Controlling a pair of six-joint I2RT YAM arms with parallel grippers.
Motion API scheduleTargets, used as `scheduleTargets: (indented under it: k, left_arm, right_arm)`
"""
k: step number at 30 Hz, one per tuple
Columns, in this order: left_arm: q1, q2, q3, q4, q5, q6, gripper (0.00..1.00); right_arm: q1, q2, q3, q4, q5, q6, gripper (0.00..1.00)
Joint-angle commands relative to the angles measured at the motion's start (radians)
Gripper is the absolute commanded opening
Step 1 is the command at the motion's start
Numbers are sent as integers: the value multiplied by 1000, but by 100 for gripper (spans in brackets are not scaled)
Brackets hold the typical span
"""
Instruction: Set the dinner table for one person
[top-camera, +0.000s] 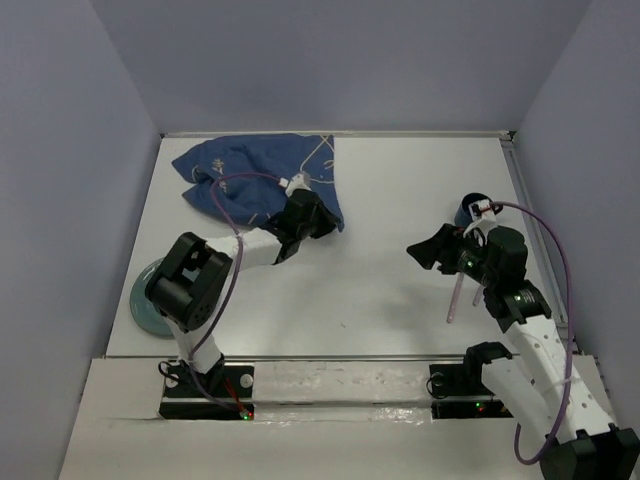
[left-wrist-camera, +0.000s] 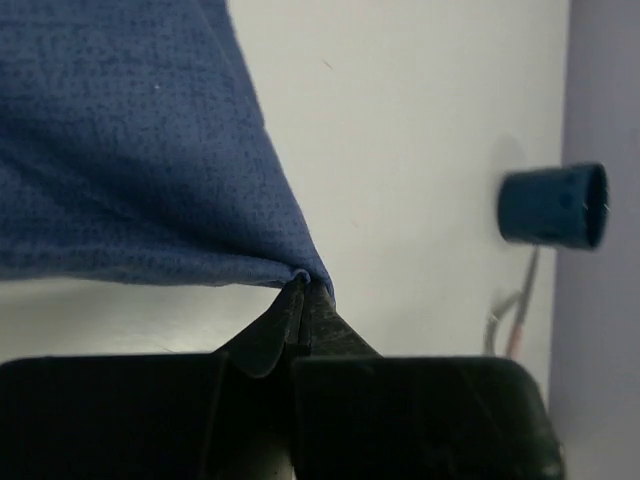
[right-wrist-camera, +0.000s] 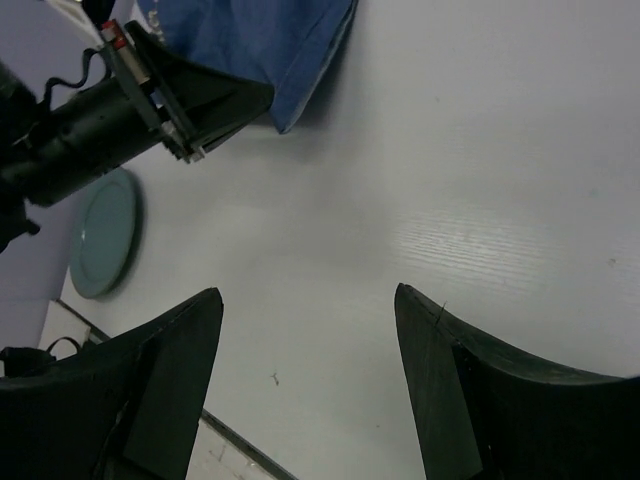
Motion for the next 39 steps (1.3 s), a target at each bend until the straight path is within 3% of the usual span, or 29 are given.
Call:
scheduleTargets:
  k: [1, 3, 6, 10, 15, 20, 23, 26, 27, 31, 35, 39]
  left_arm:
    - [-169, 10, -6, 209, -65, -151, 25]
    - [-214, 25, 29, 221, -74, -121, 38]
    - [-297, 47, 87, 212, -97, -78, 49]
    - [-361, 60, 170, 96, -152, 6, 70]
    - [-317, -97, 42, 33, -324, 43, 73]
    - [-130, -361, -206, -25, -392, 8, 70]
    - [92, -568, -405, -56, -381, -41, 68]
    - [235, -663, -481, -76, -335, -66, 66]
    - [331, -674, -516, -78, -318, -70, 66]
    - [529, -583, -543, -5, -177, -98, 63]
    - [614, -423, -472, 22, -137, -93, 48]
    - [652, -329, -426, 45, -134, -118, 52]
  right_arm:
    - [-5, 77, 55, 31, 85, -21, 75]
    - [-5, 101, 58, 41, 104, -19, 75]
    - [-5, 107, 53, 61, 137, -18, 75]
    - [-5, 127, 52, 64, 186, -29, 75]
    - [5, 183, 14, 131, 172, -4, 71]
    - [89, 246, -9, 189, 232, 22, 66]
    - [166, 298, 3, 235, 288, 44, 66]
    - [209, 351, 18, 258, 307, 56, 66]
    - [231, 361, 21, 290, 307, 63, 66]
    - [263, 371, 17, 324, 327, 74, 66]
    - [274, 336, -2, 321, 328, 71, 66]
    - [283, 309, -23, 311, 327, 74, 66]
